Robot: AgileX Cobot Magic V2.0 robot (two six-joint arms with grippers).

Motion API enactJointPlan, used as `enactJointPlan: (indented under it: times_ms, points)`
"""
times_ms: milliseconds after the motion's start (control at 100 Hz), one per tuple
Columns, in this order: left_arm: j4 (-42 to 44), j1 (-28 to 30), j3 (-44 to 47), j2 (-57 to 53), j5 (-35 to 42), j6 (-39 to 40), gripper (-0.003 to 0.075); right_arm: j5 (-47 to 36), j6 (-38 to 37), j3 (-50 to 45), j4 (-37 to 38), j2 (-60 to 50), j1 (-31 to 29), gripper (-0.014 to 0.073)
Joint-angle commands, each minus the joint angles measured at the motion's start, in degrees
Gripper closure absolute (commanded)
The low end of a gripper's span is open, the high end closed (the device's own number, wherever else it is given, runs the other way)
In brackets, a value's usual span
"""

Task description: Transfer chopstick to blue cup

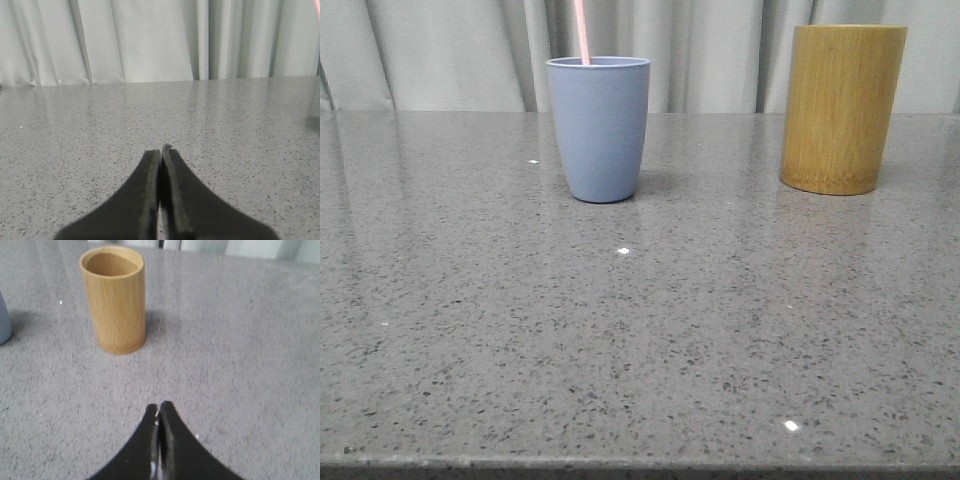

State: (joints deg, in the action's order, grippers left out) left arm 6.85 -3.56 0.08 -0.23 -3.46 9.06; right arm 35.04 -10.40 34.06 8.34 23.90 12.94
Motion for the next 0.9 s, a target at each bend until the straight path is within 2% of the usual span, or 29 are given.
enactJointPlan:
  times_ms: [0,160,300,460,560,780,890]
  points:
    - [0.1,0.1,0.5,-2.0,4.9,0.3,0.0739,-12.3,0.9,-3.3,1.6,-2.9,-0.4,0.0661]
    - [0.1,0.1,0.5,-2.0,4.9,0.3,0.0739,-27.4,1.4,-16.2,1.6,-10.1,-0.4,0.0661]
    - [0.1,0.1,0.5,-2.0,4.9,0.3,0.0739,-34.5,1.4,-24.5,1.5,-15.7,-0.4,0.0661]
    - [0.1,0.1,0.5,-2.0,4.9,0.3,0.0739,-35.8,1.4,-29.3,1.3,-22.3,-0.9,0.0661]
    - [0.1,0.1,0.5,-2.0,4.9,0.3,0.0739,-35.7,1.4,-30.6,0.0,-25.3,-3.1,0.0661]
    - [0.1,0.1,0.5,-2.0,4.9,0.3,0.0739,-36.3,1.4,-32.3,-2.6,-25.7,-8.8,0.0661]
    - [0.1,0.1,0.5,-2.0,4.9,0.3,0.0739,-39.9,1.4,-35.1,-3.8,-25.7,-10.2,0.0661]
